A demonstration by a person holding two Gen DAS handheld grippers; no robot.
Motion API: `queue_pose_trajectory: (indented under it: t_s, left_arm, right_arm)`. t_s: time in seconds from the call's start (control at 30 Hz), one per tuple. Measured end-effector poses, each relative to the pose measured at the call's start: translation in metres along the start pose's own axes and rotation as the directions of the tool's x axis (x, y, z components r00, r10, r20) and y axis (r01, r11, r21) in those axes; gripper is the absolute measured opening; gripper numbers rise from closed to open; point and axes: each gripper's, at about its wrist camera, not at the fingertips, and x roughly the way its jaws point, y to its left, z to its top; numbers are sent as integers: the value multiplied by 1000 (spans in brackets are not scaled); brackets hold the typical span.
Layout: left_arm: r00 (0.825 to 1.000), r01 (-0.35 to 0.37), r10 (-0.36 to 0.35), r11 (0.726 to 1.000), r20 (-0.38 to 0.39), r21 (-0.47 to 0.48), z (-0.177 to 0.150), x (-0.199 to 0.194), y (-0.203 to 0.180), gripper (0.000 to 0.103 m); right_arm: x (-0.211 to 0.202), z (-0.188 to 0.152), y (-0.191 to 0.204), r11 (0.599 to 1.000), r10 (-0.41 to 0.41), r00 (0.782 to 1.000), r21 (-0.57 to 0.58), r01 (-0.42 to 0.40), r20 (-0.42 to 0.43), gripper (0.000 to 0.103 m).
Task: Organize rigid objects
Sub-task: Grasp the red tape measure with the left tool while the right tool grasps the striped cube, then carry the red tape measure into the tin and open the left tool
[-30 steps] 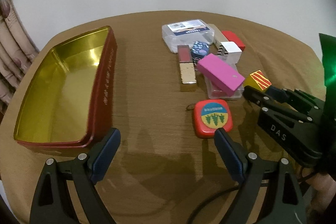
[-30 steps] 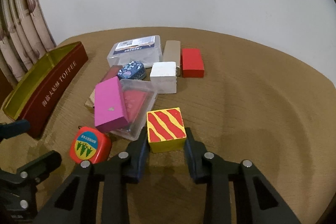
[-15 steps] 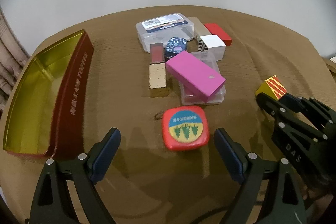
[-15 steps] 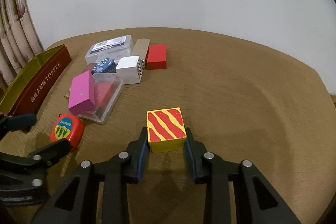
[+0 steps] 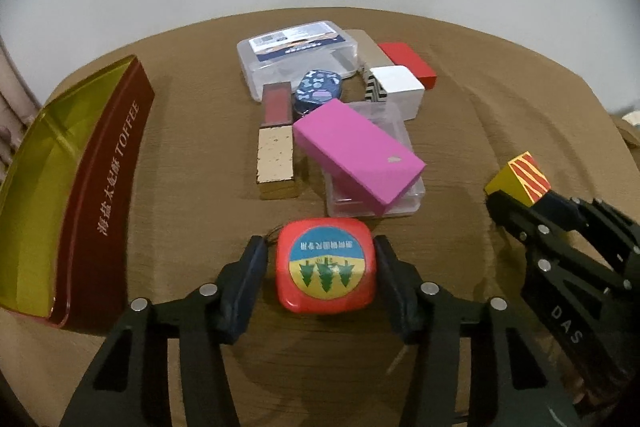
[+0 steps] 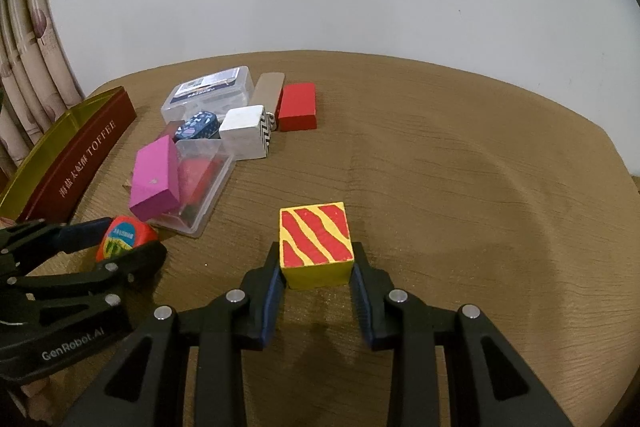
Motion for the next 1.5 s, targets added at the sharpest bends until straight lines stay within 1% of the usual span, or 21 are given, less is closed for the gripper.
queue_pose_trajectory:
  t_s: [0.07, 0.23, 0.33, 0.57, 0.73, 0.93, 1.13, 1.23, 1.3, 1.43, 1.5]
  left_arm:
    - [1000, 2, -2, 1000, 5, 10, -3, -3, -2, 46]
    - [1000, -11, 11, 1000, 11, 17, -5, -12, -2, 45]
    - [1000, -8, 7, 1000, 23, 11, -5, -20, 2, 45]
    - [998, -16, 15, 1000, 68, 16, 0, -45, 14, 45]
    - [995, -34, 34, 999, 92, 0, 7, -64, 32, 45]
    - [994, -68, 75, 993, 75, -93, 17, -73, 82, 45]
    - [984, -154, 166, 974, 63, -163, 29, -78, 144, 45]
    - [982, -171, 183, 964, 41, -203, 31, -72, 171, 45]
    - [978, -198, 206, 955, 14, -221, 31, -66, 187, 45]
    - [973, -231, 231, 945, -28, -231, 25, -53, 213, 45]
    - [972, -233, 231, 944, -37, -232, 21, -46, 223, 45]
  right_arm:
    - [0, 0, 0, 1000, -2, 1000, -2, 2, 0, 32]
    - [2, 1, 2, 1000, -8, 1000, -9, 8, -2, 31]
    - [4, 1, 3, 1000, -14, 1000, -14, 14, -3, 31]
    - [5, 0, 3, 1000, -18, 1000, -20, 18, -4, 31]
    - [6, 0, 3, 999, -20, 1000, -25, 20, -4, 31]
    - [7, 1, 4, 999, -21, 1000, -29, 21, -5, 31]
    - [7, 1, 4, 999, -20, 1000, -30, 19, -5, 31]
    - [7, 1, 4, 999, -22, 1000, -32, 21, -5, 31]
    - [7, 1, 4, 999, -22, 1000, -32, 22, -5, 31]
    - [7, 1, 4, 999, -24, 1000, -34, 24, -6, 31]
    - [7, 1, 4, 999, -26, 1000, -37, 26, -6, 31]
